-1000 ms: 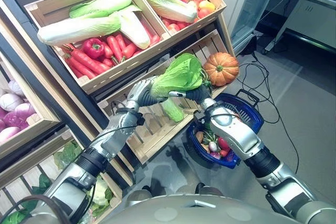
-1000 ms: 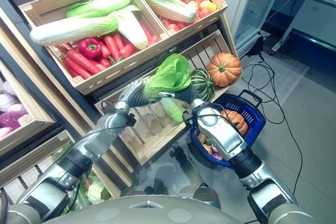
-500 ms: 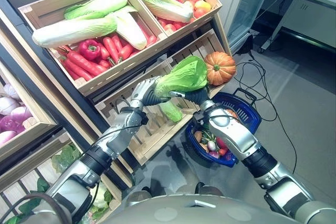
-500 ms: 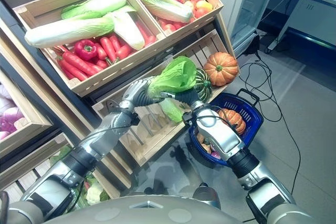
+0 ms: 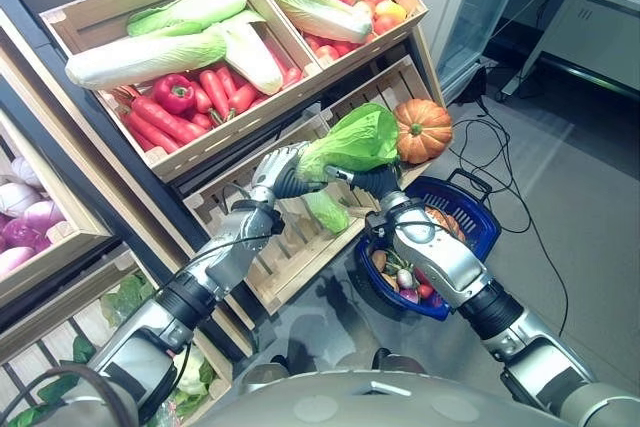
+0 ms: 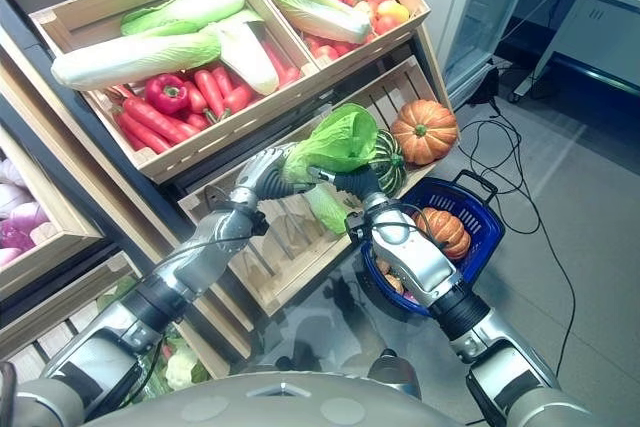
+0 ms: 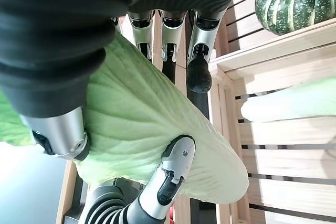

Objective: Pick up fruits and vegetables into the basket

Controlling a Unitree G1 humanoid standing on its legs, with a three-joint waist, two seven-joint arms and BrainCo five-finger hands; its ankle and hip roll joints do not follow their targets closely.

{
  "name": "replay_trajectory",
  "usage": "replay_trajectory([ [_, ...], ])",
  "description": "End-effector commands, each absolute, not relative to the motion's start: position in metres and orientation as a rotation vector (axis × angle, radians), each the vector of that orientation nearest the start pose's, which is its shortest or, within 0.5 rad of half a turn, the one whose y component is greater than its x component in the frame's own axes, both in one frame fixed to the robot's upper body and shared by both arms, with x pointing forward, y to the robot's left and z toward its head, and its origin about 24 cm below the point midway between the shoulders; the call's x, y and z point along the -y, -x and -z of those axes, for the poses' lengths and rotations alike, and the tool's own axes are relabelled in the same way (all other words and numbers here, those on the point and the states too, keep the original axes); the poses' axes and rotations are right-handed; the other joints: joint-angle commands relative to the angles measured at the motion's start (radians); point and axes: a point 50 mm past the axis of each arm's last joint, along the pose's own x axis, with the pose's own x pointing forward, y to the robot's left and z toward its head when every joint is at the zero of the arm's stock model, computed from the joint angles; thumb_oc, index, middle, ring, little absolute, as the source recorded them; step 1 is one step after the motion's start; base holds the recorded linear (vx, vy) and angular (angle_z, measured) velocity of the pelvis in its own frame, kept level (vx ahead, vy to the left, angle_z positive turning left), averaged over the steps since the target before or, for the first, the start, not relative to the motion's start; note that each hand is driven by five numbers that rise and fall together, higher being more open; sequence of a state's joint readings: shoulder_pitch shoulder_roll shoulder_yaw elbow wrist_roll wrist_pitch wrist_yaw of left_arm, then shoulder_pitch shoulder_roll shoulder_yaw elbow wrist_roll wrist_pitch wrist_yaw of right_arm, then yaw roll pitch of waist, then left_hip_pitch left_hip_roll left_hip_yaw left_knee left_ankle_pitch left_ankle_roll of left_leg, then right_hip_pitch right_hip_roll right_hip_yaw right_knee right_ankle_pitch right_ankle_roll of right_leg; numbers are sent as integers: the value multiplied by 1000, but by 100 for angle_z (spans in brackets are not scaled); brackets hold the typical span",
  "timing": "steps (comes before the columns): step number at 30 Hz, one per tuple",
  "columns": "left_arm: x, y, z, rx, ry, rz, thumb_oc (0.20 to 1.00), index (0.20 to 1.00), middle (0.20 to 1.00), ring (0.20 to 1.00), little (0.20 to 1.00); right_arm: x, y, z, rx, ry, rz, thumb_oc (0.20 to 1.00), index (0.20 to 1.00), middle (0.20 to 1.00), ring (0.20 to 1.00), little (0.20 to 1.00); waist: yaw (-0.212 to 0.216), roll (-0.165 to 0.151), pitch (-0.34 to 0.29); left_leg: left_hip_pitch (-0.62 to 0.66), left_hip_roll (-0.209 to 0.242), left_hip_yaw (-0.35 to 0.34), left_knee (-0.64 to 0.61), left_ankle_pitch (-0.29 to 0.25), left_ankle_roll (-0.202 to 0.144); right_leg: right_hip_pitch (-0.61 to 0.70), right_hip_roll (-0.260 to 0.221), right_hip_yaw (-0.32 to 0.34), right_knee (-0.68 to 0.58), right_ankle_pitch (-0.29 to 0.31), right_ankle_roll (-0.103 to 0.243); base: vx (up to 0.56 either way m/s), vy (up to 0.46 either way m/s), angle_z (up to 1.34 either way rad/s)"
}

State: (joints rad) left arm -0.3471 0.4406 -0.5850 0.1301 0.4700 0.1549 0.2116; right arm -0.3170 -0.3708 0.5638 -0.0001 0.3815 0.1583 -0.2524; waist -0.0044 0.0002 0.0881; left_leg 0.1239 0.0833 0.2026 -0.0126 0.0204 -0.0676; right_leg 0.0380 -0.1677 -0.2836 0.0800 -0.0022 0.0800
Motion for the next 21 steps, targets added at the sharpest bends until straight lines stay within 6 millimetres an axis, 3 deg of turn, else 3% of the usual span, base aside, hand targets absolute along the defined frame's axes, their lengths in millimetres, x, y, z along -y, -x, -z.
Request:
replay_trajectory([
  [1, -60, -293, -100, 455, -1006, 368, 871, 871, 871, 871, 871, 33, -282, -137, 259, -38, -498, 200, 200, 200, 200, 200, 7, -29, -1, 5, -33, 54, 29, -140, 32, 23, -99, -1, -56, 47, 112, 0, 0, 0],
  [2, -61, -294, -97, 424, -997, 379, 1000, 1000, 1000, 1000, 1000, 33, -282, -138, 262, -36, -501, 200, 200, 200, 200, 200, 6, -29, 1, 7, -33, 53, 28, -140, 33, 24, -97, 0, -55, 46, 112, 0, 0, 0],
  [9, -82, -291, -66, 246, -954, 357, 1000, 1000, 1000, 1000, 1000, 43, -283, -151, 314, -46, -481, 200, 200, 200, 200, 200, 14, -29, 4, 2, -31, 51, 29, -139, 30, 22, -94, 1, -56, 44, 110, 0, 0, 0],
  [16, -134, -277, -19, -2, -911, 228, 1000, 1000, 1000, 1000, 1000, 74, -286, -165, 362, -72, -396, 200, 200, 200, 200, 200, 26, -28, 13, 0, -26, 48, 34, -137, 27, 24, -88, -1, -50, 37, 103, 0, 0, 0],
  [21, -166, -262, 4, -109, -853, 119, 1000, 1000, 1000, 1000, 1000, 98, -286, -168, 375, -88, -320, 200, 200, 200, 200, 200, 35, -29, 15, -1, -22, 48, 36, -136, 25, 28, -86, -8, -51, 35, 100, 9, -13, 4],
])
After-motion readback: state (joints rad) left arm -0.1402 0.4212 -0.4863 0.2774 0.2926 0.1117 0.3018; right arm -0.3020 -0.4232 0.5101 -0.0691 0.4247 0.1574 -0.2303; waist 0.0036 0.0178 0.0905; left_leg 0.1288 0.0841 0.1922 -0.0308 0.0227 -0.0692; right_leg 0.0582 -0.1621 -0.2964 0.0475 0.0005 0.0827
